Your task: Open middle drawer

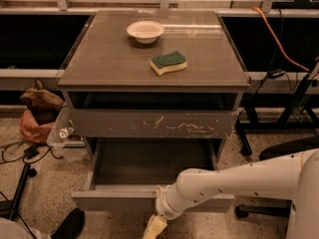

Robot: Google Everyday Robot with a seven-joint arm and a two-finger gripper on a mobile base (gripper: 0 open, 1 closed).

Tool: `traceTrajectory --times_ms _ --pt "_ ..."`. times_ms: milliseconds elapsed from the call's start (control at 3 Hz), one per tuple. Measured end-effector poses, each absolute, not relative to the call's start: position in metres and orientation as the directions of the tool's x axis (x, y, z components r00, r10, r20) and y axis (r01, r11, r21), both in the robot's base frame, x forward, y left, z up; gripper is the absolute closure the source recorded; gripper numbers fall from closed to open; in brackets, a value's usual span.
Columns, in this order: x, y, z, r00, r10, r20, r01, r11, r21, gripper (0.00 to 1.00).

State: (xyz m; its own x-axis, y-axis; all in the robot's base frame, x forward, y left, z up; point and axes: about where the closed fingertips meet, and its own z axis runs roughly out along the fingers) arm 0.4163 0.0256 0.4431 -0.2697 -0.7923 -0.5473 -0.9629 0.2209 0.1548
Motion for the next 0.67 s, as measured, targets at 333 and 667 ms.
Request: traceTrajectory --times_ms 333,667 --pt "0.416 0.026 0.443 -0.270 -0.792 -0.547 -0.963 0.221 0.155 0.00" --pt "0.423 0.012 0.458 -0.278 -0.779 -0.562 -0.960 0.240 0.142 0.00"
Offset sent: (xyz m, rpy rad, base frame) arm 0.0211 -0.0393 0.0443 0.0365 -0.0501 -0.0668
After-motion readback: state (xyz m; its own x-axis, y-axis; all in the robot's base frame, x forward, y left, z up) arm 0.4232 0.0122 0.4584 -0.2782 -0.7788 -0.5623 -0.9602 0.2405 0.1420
